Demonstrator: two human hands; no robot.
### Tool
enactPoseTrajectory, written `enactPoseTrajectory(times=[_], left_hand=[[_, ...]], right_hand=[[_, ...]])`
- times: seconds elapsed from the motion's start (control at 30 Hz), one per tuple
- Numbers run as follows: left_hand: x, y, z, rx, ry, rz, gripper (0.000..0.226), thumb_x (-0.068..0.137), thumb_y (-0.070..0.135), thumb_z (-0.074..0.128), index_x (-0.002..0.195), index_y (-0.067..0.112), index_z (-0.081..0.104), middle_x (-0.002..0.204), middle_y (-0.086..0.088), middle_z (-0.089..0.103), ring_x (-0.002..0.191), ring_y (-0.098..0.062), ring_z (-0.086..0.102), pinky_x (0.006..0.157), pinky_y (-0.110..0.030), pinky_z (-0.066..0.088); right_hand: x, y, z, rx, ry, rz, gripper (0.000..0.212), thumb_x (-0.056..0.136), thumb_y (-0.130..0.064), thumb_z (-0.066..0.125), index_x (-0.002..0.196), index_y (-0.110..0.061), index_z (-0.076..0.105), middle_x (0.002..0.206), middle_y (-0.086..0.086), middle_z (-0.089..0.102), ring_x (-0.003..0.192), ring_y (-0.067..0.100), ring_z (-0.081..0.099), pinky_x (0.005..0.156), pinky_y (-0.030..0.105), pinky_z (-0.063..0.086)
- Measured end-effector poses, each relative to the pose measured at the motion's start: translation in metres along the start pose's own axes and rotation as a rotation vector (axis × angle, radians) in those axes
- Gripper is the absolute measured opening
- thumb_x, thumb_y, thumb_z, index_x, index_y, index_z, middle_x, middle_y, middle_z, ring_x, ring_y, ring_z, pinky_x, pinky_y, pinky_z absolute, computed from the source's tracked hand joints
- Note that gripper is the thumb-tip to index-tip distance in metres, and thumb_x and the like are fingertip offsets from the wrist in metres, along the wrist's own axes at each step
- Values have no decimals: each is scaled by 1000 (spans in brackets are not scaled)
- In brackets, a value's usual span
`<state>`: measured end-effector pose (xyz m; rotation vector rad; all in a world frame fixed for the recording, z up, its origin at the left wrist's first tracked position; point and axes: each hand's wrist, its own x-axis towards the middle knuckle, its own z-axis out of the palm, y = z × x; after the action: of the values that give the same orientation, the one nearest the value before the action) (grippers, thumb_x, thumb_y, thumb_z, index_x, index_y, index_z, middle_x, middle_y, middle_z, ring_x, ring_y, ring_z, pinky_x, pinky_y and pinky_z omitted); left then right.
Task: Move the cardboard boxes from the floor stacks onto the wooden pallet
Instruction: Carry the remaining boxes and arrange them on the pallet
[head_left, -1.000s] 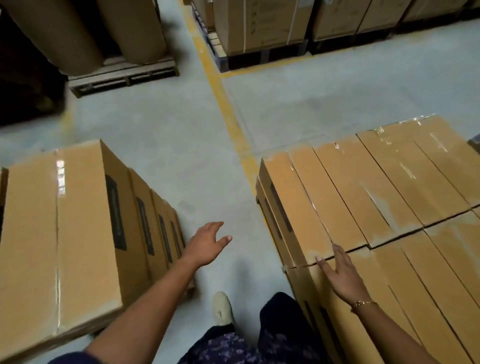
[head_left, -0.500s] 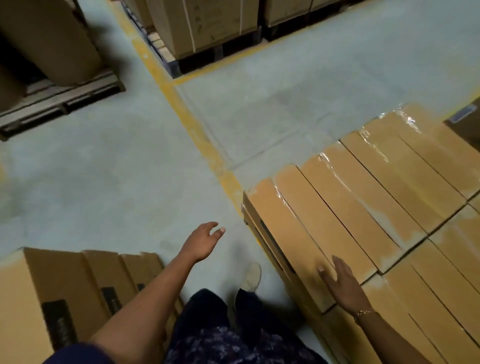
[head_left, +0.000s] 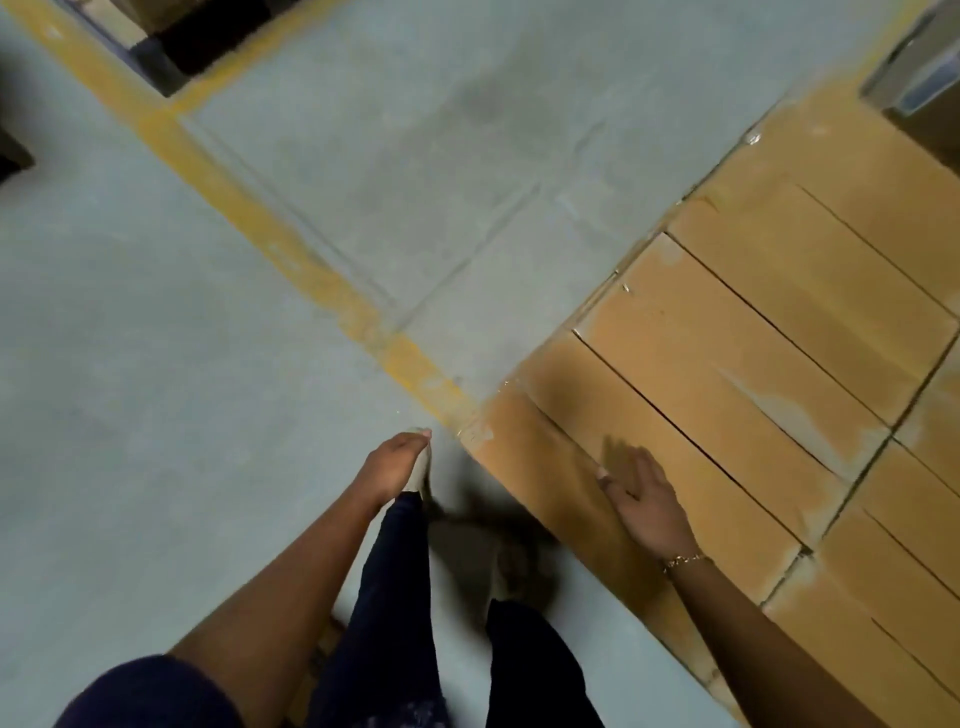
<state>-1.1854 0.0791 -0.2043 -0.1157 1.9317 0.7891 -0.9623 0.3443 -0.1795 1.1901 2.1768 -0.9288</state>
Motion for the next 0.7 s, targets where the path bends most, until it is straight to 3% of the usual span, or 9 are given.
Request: enactPoseTrajectory(times=[0.1,0.2,0.3,0.4,0.5,0.57,0.63,0.7], left_hand=[[64,19,-4,68,-83,-35,53,104,53,44,144,19,55,154,-4,48,142,-25,42,114,-35,30],[118,30,4,116,-154,-57,53,107,48,40,149,16,50,159,-8,42,147,-27,36,117,-35,27],[173,33,27,120,-225,-80,52,109,42,37,151,12,47,161,-9,38,147,-27,35,116,-34,28],[209,27,57,45,-247,-157,49,111,37,36,146,5,50,153,-14,44,133,-31,47,99,-34,37],[234,11,83,-98,-246,-306,57,108,44,39,149,5,44,154,-18,42,134,-37,46,106,-42,38],[243,-4,94,-231,-230,-436,60,105,50,45,147,6,46,145,-18,51,123,-37,54,103,-45,45],[247,-15,100,-373,-242,-536,59,100,53,54,137,7,55,122,-16,65,101,-32,65,83,-42,56],[250,-23,104,-468,-266,-579,61,95,57,61,132,7,61,107,-17,72,91,-34,72,74,-41,58]], right_hand=[[47,-28,2,-54,61,68,94,86,-82,34,162,-28,19,171,-5,10,155,21,17,123,50,22],[97,-50,1,-132,175,21,101,78,-84,18,162,-27,19,171,-4,9,156,20,11,123,53,17],[152,-65,-1,-188,238,-50,89,88,-77,23,162,-28,16,171,-5,4,157,21,5,124,53,11],[193,-71,-1,-250,307,-75,87,92,-76,23,163,-27,8,171,-5,-3,157,21,-3,124,53,3],[215,-64,5,-270,348,-80,89,93,-77,25,163,-26,4,171,-4,-7,157,21,-9,123,53,-2],[221,-56,10,-276,348,-81,89,93,-77,26,163,-26,4,171,-3,-7,157,23,-9,122,55,-2],[223,-50,15,-274,335,-69,89,93,-78,25,163,-27,5,171,-2,-7,157,23,-8,124,58,0],[224,-46,20,-264,334,-61,89,93,-78,24,163,-28,4,171,-3,-8,157,23,-9,124,58,1]])
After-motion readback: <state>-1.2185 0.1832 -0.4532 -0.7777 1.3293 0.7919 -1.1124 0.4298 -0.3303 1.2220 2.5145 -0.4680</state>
